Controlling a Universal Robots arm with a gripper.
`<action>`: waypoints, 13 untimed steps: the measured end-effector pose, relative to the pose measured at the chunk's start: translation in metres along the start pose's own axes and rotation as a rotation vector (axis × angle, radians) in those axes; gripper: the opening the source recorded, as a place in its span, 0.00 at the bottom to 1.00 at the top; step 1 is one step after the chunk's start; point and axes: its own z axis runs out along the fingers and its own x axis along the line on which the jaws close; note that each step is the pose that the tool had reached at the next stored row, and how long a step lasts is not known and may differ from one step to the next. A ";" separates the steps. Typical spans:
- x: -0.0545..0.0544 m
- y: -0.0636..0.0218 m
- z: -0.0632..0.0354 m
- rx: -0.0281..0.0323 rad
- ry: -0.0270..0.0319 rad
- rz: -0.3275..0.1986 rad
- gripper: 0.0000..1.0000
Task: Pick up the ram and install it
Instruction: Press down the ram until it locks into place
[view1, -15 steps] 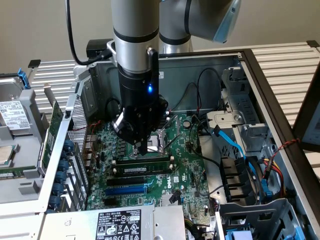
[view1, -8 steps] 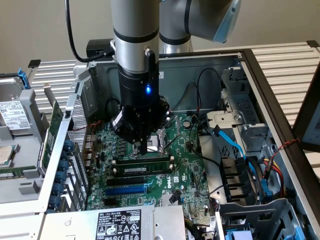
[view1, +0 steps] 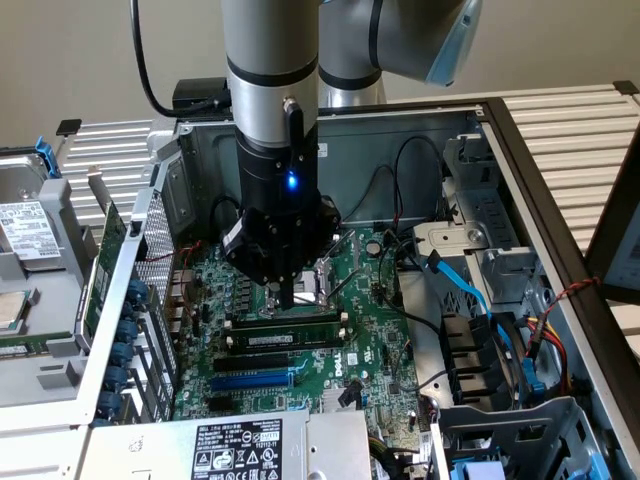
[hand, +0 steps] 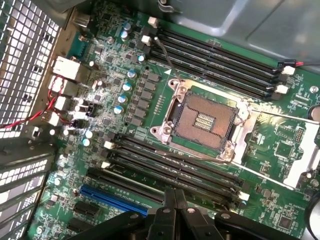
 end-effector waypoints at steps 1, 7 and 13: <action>0.000 0.0000 0.0000 -0.0004 -0.0002 0.015 0.10; 0.000 0.0000 0.0000 -0.0027 -0.0015 0.108 0.10; 0.000 0.0000 0.0000 -0.0049 -0.0026 0.200 0.10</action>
